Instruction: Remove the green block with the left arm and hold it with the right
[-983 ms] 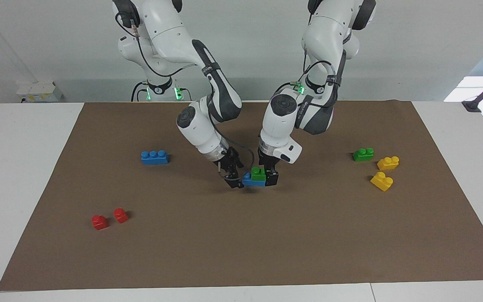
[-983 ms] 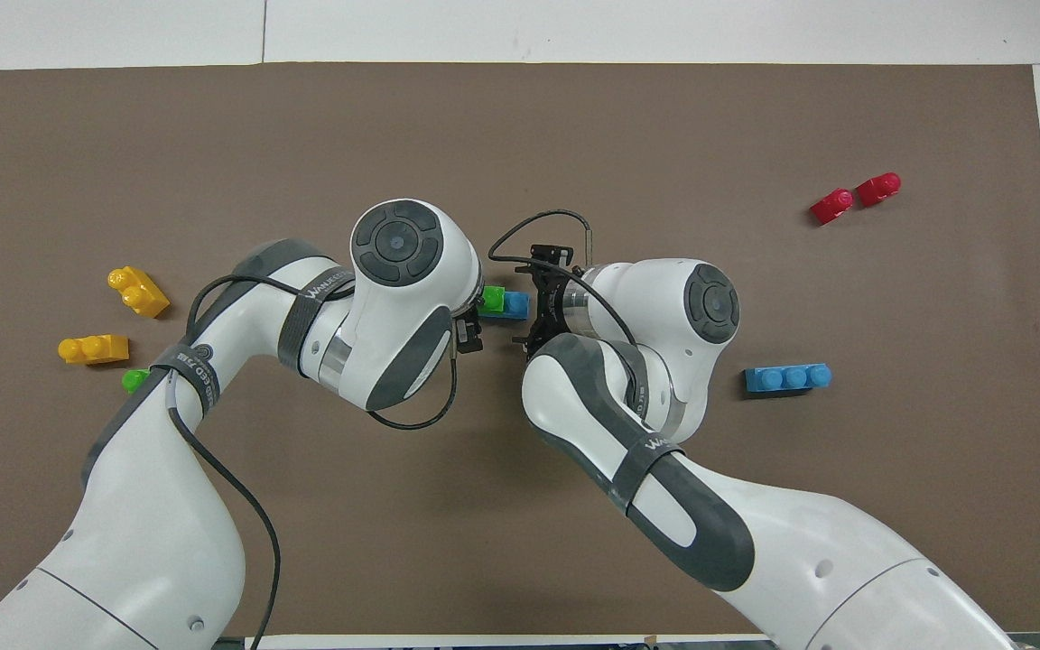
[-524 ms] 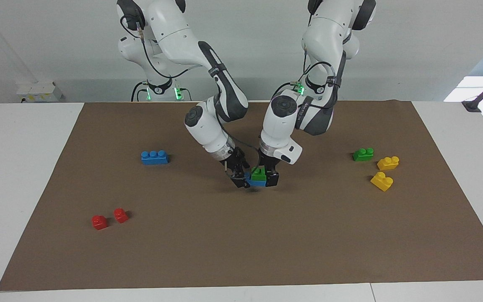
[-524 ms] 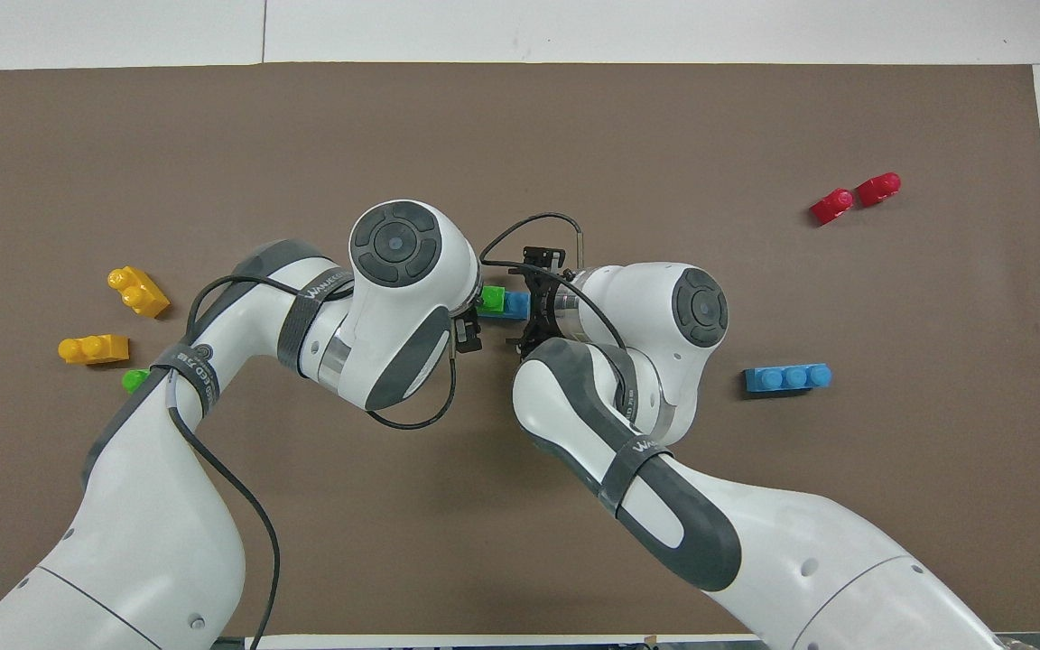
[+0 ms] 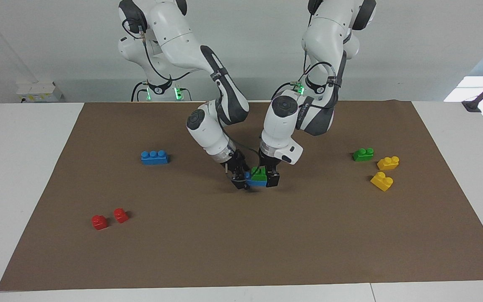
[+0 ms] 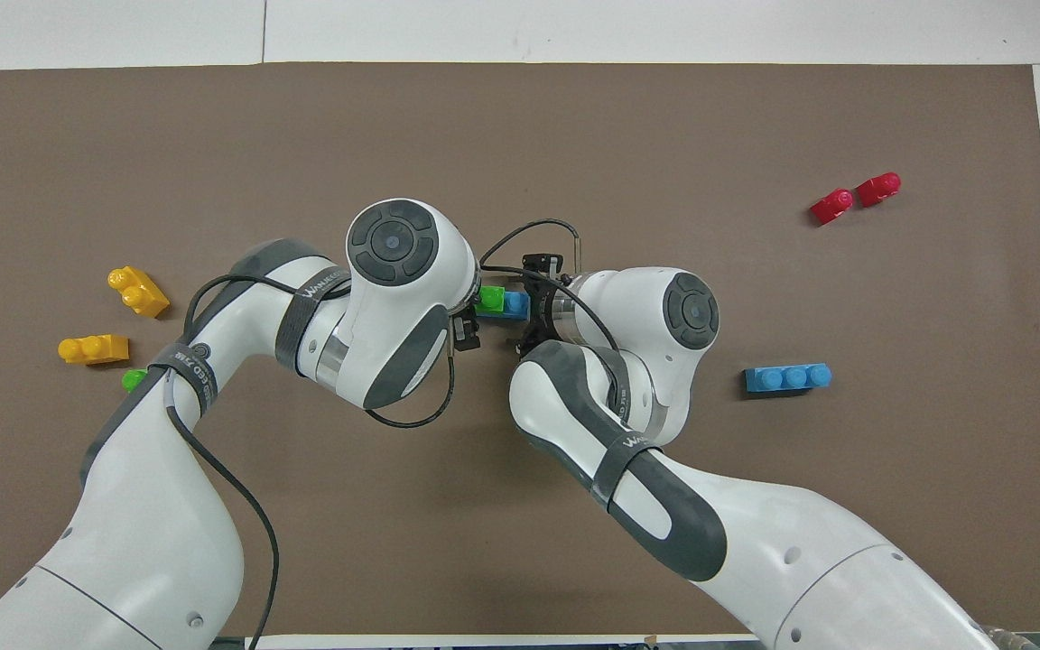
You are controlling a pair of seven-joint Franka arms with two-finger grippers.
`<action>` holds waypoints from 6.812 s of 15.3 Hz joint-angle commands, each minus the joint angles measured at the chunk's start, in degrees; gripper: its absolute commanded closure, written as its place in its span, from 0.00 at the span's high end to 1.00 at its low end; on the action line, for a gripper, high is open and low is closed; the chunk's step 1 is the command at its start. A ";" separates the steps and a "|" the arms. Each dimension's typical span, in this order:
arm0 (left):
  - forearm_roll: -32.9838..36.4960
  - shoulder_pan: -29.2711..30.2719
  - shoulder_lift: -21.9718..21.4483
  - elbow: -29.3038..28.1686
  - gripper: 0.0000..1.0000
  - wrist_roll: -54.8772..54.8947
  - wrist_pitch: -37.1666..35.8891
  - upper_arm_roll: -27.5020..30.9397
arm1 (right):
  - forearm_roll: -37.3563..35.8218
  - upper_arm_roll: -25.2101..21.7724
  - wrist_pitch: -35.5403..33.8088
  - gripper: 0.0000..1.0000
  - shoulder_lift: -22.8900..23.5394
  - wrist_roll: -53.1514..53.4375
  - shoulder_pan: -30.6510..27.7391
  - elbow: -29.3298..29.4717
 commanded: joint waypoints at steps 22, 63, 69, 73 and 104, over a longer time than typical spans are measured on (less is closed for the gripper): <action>0.93 -0.16 -2.62 -0.73 0.00 -0.20 0.14 0.57 | 1.02 0.09 3.34 0.00 0.78 -1.04 0.33 0.39; -0.74 32.72 -7.20 -15.41 0.00 86.62 4.44 0.92 | -4.87 -0.44 -32.87 0.00 -4.93 -38.66 -38.34 2.60; -0.21 32.80 -7.29 -15.67 0.00 93.30 4.62 0.92 | -4.87 -0.44 -25.77 0.00 -4.93 -38.66 -39.66 -3.64; -0.21 33.77 -7.20 -15.76 0.49 94.20 4.97 0.92 | -4.87 -0.52 -24.87 0.00 -5.19 -38.57 -40.45 -4.79; -1.01 32.72 -23.99 9.71 1.00 119.31 -40.01 -1.37 | -24.47 -0.26 -47.36 1.00 -18.19 -36.86 -37.03 11.81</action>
